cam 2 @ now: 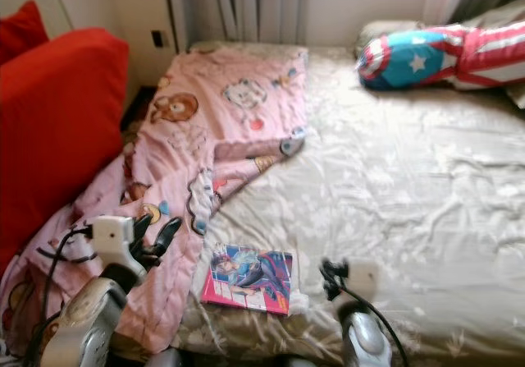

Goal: Clean up the room

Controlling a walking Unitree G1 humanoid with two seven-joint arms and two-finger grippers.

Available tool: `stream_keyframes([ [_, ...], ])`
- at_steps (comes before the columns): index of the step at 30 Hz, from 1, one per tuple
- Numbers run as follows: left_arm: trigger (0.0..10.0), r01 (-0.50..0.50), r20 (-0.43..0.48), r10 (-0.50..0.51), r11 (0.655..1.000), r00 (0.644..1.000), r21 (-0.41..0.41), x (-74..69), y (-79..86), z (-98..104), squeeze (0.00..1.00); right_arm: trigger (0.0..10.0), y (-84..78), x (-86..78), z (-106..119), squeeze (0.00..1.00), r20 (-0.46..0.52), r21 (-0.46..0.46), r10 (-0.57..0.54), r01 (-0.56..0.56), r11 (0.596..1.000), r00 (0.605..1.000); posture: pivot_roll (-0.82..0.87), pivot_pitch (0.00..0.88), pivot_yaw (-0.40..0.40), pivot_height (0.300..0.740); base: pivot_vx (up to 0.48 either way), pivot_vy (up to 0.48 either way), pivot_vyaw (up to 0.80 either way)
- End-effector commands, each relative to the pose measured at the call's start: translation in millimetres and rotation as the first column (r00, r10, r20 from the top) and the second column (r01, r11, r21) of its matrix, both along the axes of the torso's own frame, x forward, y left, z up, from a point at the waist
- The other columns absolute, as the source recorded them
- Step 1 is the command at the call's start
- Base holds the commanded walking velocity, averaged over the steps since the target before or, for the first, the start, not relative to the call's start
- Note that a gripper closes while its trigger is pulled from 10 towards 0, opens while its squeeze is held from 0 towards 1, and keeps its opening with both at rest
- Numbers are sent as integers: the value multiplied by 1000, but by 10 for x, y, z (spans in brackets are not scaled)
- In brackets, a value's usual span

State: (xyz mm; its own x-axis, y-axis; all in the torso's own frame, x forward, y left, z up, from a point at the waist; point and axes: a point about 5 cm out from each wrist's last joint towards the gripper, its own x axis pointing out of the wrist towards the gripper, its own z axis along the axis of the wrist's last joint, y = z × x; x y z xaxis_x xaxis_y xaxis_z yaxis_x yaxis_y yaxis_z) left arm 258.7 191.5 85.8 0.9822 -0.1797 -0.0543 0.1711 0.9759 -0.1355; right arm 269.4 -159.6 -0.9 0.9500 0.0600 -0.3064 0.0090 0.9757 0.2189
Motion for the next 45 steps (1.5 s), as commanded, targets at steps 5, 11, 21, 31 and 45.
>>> stream_keyframes([
  [5,10000,18,-6,-18,1000,1000,-9,-32,-25,25,0,10000,-54,-101,-232,1000,-162,34,-35,41,999,986,96,158,11,645,0,0,0],
  [11,10000,40,-19,-40,999,999,0,-63,-43,43,0,10000,-18,-50,-259,1000,-214,27,-23,30,999,977,112,204,22,645,0,0,0],
  [21,10000,29,-39,-29,1000,999,3,-192,-22,59,0,10000,-68,27,-232,1000,-244,40,-120,134,990,962,137,262,24,645,0,0,0],
  [31,10000,7,-73,-6,1000,997,8,-357,8,50,0,10000,-63,50,-228,0,-259,47,-106,123,991,960,161,307,22,645,0,0,0],
  [45,10000,-12,-98,13,1000,995,17,-490,23,77,0,0,-75,111,-185,0,-261,42,-109,124,991,959,181,330,19,645,0,0,0],
])
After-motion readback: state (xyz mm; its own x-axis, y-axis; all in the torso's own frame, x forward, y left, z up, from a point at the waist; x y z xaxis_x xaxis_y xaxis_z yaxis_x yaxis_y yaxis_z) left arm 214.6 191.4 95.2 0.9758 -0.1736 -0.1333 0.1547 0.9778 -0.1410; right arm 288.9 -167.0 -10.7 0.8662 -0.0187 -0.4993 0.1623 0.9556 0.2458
